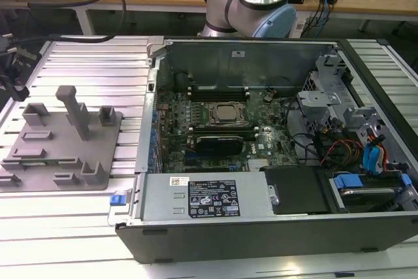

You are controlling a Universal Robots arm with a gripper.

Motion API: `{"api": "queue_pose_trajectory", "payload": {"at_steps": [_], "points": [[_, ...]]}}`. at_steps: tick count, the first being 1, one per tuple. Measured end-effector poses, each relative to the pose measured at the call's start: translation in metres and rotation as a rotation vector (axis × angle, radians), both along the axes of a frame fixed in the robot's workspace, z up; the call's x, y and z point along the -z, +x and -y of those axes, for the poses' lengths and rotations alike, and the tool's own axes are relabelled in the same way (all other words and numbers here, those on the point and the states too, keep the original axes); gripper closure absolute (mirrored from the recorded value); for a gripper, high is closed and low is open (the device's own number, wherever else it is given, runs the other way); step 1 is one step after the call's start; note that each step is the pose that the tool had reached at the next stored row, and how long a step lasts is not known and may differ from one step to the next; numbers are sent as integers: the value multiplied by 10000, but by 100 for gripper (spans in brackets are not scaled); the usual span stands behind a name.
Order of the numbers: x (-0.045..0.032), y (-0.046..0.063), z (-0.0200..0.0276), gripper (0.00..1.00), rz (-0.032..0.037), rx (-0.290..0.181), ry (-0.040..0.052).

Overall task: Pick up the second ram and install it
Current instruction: 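Reach for the second ram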

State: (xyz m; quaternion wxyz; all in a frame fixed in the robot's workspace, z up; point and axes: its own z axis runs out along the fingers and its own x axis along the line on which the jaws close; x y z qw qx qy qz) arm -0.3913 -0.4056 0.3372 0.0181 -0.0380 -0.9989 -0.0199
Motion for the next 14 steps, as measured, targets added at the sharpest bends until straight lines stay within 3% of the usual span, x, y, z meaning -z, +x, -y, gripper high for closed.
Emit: {"api": "queue_pose_trajectory", "payload": {"at_steps": [6,7,14], "points": [[73,-20,107,92,-73,0,0],[92,-22,145,92,-89,0,0],[109,-22,155,92,-104,0,0]]}}
